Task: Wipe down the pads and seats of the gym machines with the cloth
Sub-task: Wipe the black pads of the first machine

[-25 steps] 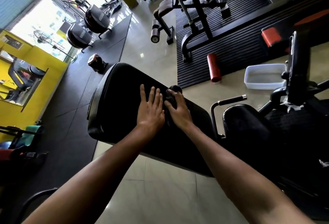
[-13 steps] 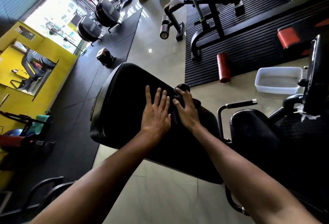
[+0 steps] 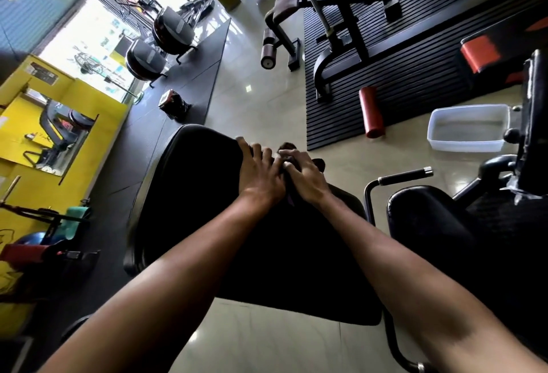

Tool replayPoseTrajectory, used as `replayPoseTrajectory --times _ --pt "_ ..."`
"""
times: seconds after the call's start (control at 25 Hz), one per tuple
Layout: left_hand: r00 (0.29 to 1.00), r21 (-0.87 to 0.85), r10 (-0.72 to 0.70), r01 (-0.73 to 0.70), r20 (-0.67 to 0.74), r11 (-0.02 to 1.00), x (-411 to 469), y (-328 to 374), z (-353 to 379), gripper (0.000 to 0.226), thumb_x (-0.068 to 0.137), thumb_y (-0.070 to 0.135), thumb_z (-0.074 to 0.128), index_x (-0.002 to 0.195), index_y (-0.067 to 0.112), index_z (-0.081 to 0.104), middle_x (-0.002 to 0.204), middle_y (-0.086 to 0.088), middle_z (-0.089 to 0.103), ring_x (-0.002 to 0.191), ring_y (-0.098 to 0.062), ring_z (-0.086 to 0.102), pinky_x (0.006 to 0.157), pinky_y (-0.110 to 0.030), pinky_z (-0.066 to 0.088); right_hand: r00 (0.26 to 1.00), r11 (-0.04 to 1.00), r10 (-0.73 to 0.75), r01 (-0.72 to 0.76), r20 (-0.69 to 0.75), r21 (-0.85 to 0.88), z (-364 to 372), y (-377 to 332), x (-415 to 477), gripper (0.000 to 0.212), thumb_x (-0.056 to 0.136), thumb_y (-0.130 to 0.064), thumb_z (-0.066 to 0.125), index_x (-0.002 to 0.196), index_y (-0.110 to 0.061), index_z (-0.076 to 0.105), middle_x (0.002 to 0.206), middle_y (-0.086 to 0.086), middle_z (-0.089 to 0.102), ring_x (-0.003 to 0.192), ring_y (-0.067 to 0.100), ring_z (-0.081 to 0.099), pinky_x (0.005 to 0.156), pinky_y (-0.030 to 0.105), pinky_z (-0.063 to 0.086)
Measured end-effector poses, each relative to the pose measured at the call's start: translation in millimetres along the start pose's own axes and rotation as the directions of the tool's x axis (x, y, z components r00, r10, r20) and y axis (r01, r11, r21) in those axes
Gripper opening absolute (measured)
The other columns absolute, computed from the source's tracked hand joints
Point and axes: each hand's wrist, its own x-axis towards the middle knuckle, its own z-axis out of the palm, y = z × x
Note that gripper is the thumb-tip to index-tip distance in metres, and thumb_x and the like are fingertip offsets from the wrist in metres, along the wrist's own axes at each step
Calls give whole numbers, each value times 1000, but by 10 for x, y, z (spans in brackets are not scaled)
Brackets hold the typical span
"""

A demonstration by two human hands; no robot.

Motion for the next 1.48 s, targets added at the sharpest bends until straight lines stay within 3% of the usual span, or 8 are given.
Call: replayPoseTrajectory --times 0.08,0.24,0.52,0.64,0.8,1.08,1.36,1.48 --pt "1000 -5 -6 6 -11 1000 49 25 22 58 102 49 16 149 22 38 147 -12 43 139 -41 29 109 -73 0 1000 1000 1 -1 -11 -10 -39 99 -68 40 89 -54 48 127 -44 58 134 -9 57 119 10 56 98 33 42" --pt "999 3 -22 22 -33 1000 89 40 63 59 101 51 17 147 22 41 142 -10 47 136 -39 32 109 -71 5 963 960 269 -269 -14 -71 -236 334 103 60 78 -60 38 124 -30 63 128 8 65 117 28 58 91 34 40" --pt "999 -36 -23 21 -42 999 57 36 21 56 103 46 17 146 18 40 139 -10 48 133 -38 35 112 -69 5 994 993 108 -109 21 51 1 -75 155 44 78 -58 48 113 -38 67 113 -7 71 104 15 64 90 34 48" --pt "999 -10 -23 23 -31 1000 83 29 46 59 103 50 17 146 18 41 140 -11 47 133 -38 34 110 -70 5 978 978 207 -207 -3 -5 -174 260 120 39 75 -55 47 103 -34 66 109 -3 71 105 20 64 82 30 42" --pt "999 1 -33 33 -44 999 84 52 54 57 104 48 17 145 17 42 140 -12 47 133 -39 34 110 -70 4 913 914 398 -403 -91 -51 -252 596 141 50 77 -56 42 109 -25 66 122 10 64 115 31 59 93 36 41" --pt "1000 -41 -21 21 -14 999 90 58 23 55 105 46 18 144 16 43 141 -12 46 133 -38 34 113 -68 6 969 991 64 -34 -241 127 246 326 -678 40 96 -40 63 133 -27 59 144 -3 45 129 8 46 104 26 33" --pt "1000 -49 -16 15 -21 999 98 58 -10 56 105 47 20 144 16 43 142 -11 48 133 -37 37 115 -65 10 897 930 364 -338 -252 143 -4 846 -272 42 98 -36 60 138 -24 55 150 9 41 139 30 43 116 39 32" --pt "1000 -49 -10 9 -9 999 93 60 -11 55 105 47 21 145 16 43 143 -12 48 135 -37 36 115 -64 9 951 975 212 -191 -225 113 81 554 -194 37 99 -35 59 136 -30 58 148 0 43 136 19 46 114 36 33"
